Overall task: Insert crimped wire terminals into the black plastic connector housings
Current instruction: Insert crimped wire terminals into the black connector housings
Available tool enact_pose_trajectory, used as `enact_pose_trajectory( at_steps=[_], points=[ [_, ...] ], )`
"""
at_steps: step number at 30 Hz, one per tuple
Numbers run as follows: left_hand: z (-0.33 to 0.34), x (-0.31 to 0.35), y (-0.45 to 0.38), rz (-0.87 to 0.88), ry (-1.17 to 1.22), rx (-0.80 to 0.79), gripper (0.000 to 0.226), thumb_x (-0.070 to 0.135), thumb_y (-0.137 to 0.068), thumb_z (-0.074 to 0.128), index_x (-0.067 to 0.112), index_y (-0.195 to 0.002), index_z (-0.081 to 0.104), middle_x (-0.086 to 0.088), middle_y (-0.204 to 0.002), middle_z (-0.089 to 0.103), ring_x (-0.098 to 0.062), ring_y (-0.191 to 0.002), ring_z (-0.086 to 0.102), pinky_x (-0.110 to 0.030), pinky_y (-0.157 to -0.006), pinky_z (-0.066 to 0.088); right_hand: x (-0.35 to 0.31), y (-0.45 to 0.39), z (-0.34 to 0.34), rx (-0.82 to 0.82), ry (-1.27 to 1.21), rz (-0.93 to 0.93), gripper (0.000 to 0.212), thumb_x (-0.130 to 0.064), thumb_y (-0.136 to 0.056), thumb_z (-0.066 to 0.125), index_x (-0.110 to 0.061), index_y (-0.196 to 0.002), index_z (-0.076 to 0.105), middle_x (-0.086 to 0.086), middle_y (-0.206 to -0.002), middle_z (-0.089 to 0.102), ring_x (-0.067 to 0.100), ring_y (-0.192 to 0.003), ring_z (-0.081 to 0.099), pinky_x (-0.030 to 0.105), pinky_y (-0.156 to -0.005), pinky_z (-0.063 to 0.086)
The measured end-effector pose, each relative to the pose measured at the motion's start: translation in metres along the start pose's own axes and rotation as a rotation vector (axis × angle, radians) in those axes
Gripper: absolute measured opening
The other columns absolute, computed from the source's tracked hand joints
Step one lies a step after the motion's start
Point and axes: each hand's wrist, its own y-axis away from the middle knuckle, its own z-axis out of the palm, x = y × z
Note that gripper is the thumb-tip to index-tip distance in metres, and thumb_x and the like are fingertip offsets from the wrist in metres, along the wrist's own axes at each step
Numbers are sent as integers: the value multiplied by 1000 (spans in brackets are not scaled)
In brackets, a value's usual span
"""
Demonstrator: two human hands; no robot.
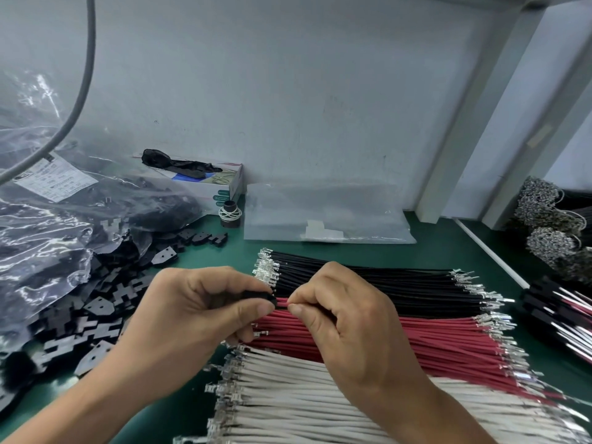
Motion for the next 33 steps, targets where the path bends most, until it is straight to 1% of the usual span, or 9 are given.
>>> enact_pose_trajectory(
  at_steps=[3,6,10,13,16,20,24,28,33],
  points=[
    [2,2,0,-6,-4,14,18,26,-68,84,24,-87,84,-10,-61,72,-15,-48,64,-21,-47,50,0,-5,-15,1,152,-2,10,-36,-92,68,-29,-85,71,-17,-84,58,3,-80,55,24,-66,48],
    [2,3,1,8,-33,39,17,28,-70,84,29,-87,84,-10,-60,72,-13,-47,63,-19,-44,46,-7,-9,-32,30,255,-60,7,-28,-87,75,-28,-83,69,-16,-85,55,6,-82,50,22,-68,43],
    [-1,1,-2,9,-34,84,16,22,-72,85,28,-86,84,-8,-64,74,-10,-47,63,-14,-44,46,-20,5,-25,-266,269,-84,12,-42,-82,66,-33,-85,73,-18,-80,63,5,-76,56,29,-59,53],
    [-1,-1,-1,-1,-35,78,16,22,-72,85,28,-86,84,-8,-66,75,-10,-49,64,-14,-45,47,-19,13,-12,-368,173,48,26,-50,-88,60,-41,-111,70,-18,-102,63,0,-97,51,22,-76,45],
    [-3,-5,-2,-3,-61,87,18,26,-71,85,28,-89,83,-9,-65,74,-12,-49,64,-17,-45,47,-12,15,-10,-344,98,88,22,-50,-88,63,-42,-108,70,-20,-103,62,-1,-100,47,20,-80,40],
    [-4,-6,-3,-28,-19,82,20,25,-70,86,26,-89,84,-10,-64,73,-13,-49,63,-20,-46,48,-15,18,-9,-263,88,90,13,-39,-82,65,-36,-88,76,-20,-89,65,1,-88,60,28,-71,52],
    [-6,-6,-4,-49,4,62,24,25,-67,86,24,-91,84,-12,-65,73,-16,-51,64,-23,-50,52,-11,19,-11,-209,-49,130,15,-35,-86,63,-34,-92,76,-18,-89,64,3,-84,62,28,-70,52],
    [-7,-6,-5,-78,39,45,26,20,-65,86,22,-91,84,-16,-70,75,-19,-54,66,-22,-51,53,-12,16,-16,0,-28,120,14,-26,-90,62,-31,-92,75,-15,-85,59,8,-75,60,23,-62,47],
    [-7,-3,-4,-95,58,42,27,21,-64,88,19,-91,84,-16,-70,75,-19,-54,67,-23,-51,53,-22,11,-31,243,163,-33,11,-16,-88,70,-16,-90,81,-5,-81,64,13,-68,60,30,-57,49]
  ],
)
